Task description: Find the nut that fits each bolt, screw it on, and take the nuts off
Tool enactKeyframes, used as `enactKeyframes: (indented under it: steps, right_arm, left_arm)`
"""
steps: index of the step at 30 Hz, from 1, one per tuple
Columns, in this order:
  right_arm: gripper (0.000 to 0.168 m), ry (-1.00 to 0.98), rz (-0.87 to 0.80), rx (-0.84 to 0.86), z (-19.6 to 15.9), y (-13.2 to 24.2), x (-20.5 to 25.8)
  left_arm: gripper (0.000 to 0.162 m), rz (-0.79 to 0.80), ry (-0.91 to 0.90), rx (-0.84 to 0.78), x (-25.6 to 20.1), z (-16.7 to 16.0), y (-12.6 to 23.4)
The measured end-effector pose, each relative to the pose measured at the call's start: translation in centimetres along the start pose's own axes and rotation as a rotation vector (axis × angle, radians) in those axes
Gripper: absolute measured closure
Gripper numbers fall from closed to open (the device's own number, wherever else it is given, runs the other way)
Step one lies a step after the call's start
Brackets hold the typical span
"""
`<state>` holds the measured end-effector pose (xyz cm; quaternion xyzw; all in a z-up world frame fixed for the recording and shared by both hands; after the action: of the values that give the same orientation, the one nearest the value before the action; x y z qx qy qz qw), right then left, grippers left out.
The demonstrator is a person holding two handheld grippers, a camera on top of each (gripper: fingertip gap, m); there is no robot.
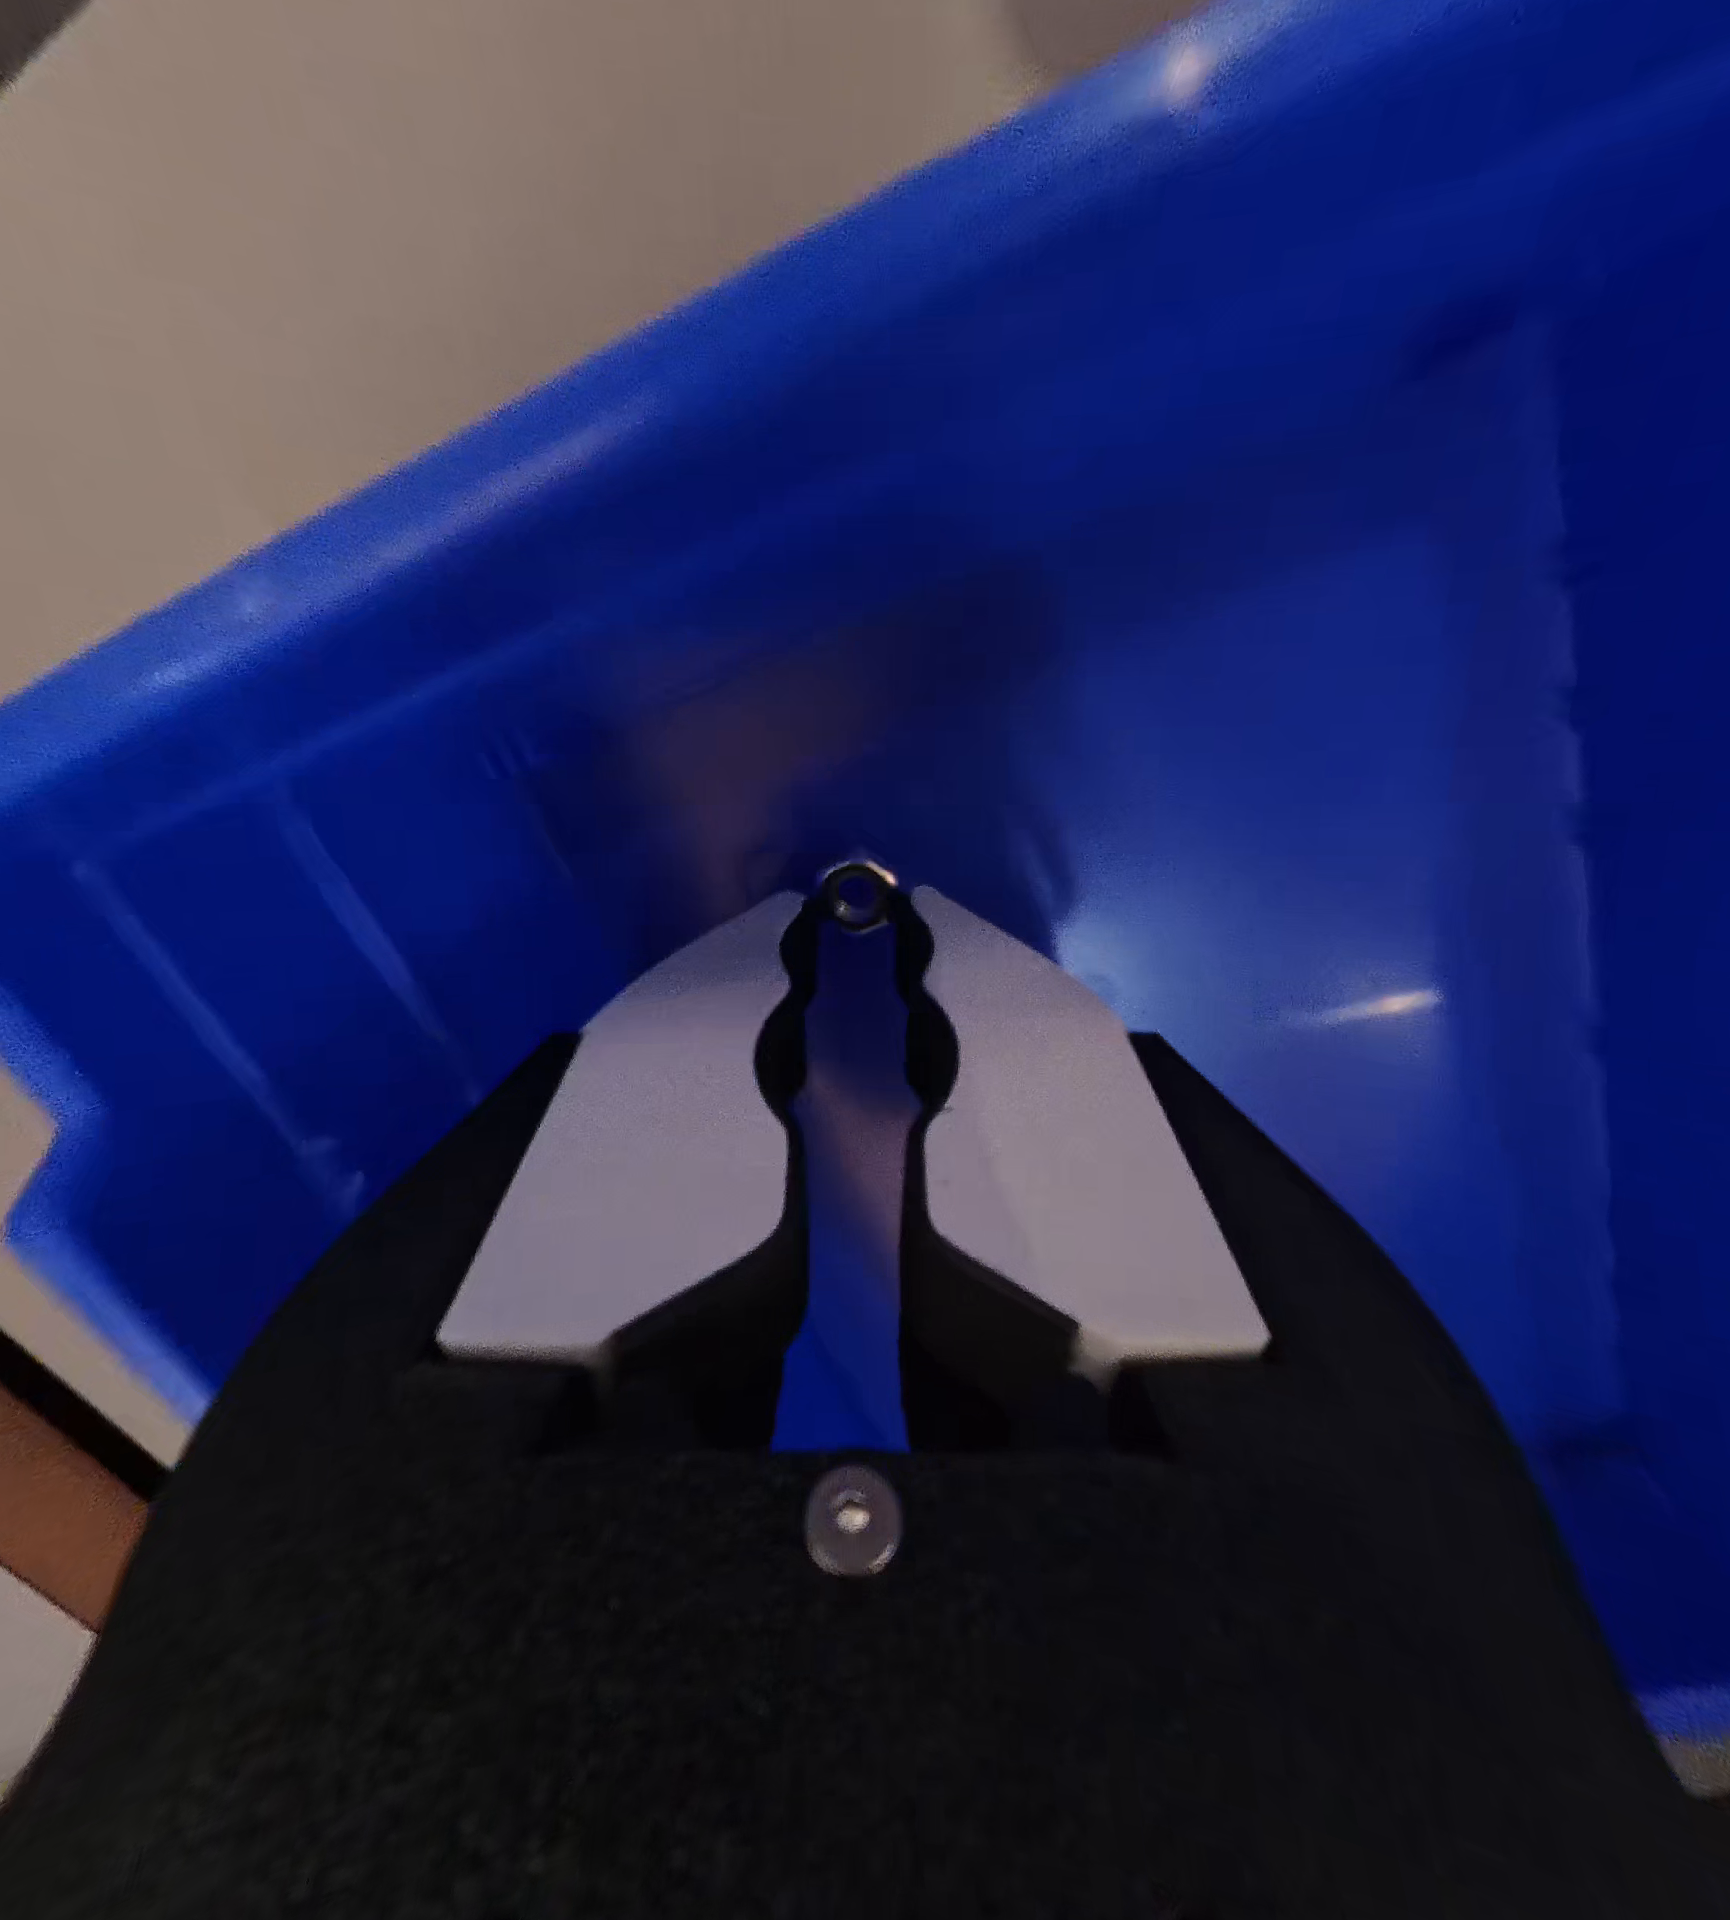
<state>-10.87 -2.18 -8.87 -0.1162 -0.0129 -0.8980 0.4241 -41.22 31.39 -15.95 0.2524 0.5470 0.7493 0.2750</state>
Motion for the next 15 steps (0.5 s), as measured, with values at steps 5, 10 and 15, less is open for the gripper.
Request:
enactKeyframes:
  steps: [5, 10, 15]
  right_arm:
    - [0.152, 0.009, 0.002, 0.008, -0.1, -0.1, 0.1]
    - [0.152, 0.004, 0.005, 0.015, -0.2, -0.2, 0.1]
    - [0.157, -0.007, 0.044, 0.07, -0.8, 0.0, 0.6]
  left_arm:
    - [0.148, -0.191, -0.348, -0.215, -9.2, 1.8, 9.1]
    - [0.148, -0.379, -0.871, -0.23, -25.5, 0.7, 11.5]
    - [0.148, -0.281, -1.12, -0.052, -33.4, -0.6, 5.2]
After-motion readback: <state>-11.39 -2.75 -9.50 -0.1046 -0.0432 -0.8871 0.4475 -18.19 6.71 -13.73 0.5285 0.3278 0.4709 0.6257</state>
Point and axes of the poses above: each gripper's, where its closed fingertips meet, y back along the fingers, z out of its top, x = y × z across the jaws, the point moved 1 cm from there along y, back along the fingers, and after that the axes turned 6 degrees about -x, right-handed, at the moved point
